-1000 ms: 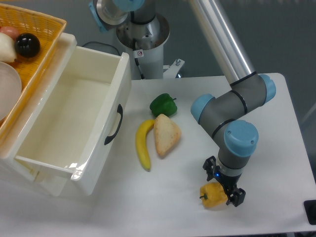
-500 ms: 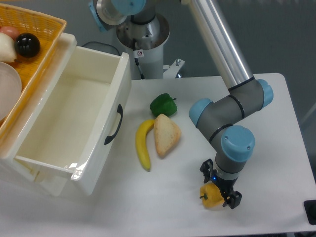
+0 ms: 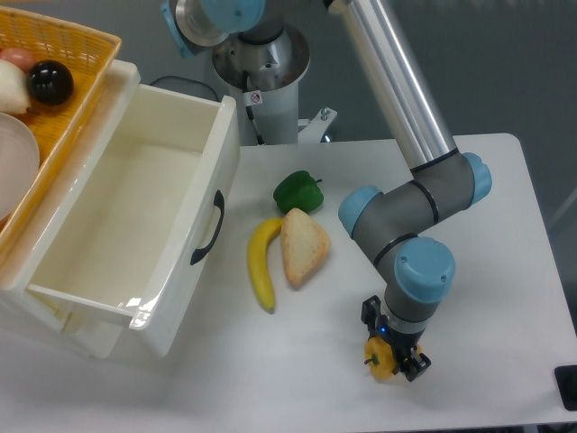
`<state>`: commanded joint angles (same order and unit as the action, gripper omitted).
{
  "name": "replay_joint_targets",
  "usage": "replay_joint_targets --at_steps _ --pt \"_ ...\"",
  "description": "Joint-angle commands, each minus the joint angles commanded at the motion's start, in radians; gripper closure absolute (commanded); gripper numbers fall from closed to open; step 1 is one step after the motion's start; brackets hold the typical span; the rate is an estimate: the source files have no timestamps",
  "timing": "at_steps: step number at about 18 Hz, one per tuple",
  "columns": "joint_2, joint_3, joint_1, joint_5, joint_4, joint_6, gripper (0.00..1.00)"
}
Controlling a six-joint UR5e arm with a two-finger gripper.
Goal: Pick up the yellow pepper
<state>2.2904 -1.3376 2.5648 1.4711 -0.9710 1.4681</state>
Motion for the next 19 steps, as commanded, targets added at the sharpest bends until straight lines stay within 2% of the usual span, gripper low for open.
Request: replay_joint_targets --at_steps 3,5,11,14,15,19 --pt "-0.054 -0.018 0.011 0.003 -0.005 -0.057 0.59" --pt "-0.093 -0.031 0.020 0.005 -0.037 -0.094 0.59" --pt "-0.244 -0.031 0.081 0.015 -0.285 -0.086 0.59" --pt "-0.305 -0.028 0.103 0.133 -0.382 -0.081 0.59" --pt "-0.319 -0.025 0.109 0.152 -0.403 -0.080 0.59" --pt "-0.338 -0.018 0.141 0.153 -0.422 -0.049 0.59"
